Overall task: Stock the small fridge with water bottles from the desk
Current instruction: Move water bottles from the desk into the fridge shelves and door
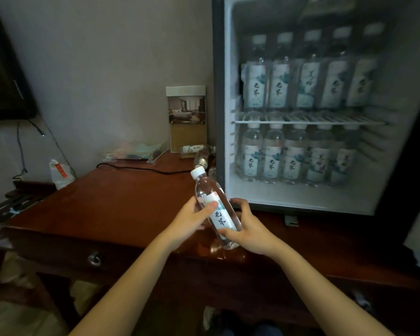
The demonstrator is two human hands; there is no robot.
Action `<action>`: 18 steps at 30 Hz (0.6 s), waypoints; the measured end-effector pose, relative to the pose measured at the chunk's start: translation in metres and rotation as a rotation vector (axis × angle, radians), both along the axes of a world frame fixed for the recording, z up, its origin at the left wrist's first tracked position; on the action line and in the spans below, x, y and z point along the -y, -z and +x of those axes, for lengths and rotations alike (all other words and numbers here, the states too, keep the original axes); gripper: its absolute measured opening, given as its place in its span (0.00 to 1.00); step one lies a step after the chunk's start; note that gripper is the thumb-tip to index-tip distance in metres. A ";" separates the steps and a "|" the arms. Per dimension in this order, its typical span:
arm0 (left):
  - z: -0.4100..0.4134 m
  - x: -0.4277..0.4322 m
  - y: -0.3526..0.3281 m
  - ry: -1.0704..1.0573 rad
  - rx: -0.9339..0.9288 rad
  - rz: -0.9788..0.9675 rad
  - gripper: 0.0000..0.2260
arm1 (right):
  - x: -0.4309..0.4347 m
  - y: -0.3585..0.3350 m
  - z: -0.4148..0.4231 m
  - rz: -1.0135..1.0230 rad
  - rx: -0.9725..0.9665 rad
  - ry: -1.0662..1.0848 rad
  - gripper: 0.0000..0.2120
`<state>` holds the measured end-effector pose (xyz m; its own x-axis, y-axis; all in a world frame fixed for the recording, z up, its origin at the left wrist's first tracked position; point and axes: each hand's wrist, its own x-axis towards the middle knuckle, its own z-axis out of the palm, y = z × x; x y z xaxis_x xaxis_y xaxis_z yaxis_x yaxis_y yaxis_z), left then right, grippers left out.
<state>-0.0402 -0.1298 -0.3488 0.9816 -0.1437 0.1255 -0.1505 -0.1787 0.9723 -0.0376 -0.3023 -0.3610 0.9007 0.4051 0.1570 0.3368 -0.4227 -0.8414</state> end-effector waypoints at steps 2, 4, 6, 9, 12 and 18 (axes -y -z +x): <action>-0.004 0.018 0.002 0.038 0.001 0.009 0.13 | 0.017 0.000 -0.010 0.024 -0.006 0.014 0.35; -0.007 0.037 0.008 0.080 0.004 0.008 0.13 | 0.032 0.003 -0.018 0.085 -0.036 0.026 0.34; -0.008 0.055 0.013 0.117 0.021 0.031 0.12 | 0.046 0.005 -0.026 0.145 -0.061 0.040 0.33; -0.009 0.080 0.015 0.167 0.066 0.073 0.13 | 0.066 0.009 -0.037 0.189 -0.058 0.082 0.33; -0.008 0.103 0.008 0.216 0.120 0.077 0.13 | 0.086 0.003 -0.043 0.214 -0.021 0.138 0.32; -0.002 0.148 -0.040 0.284 0.237 -0.021 0.19 | 0.116 -0.038 -0.039 0.273 0.167 0.268 0.34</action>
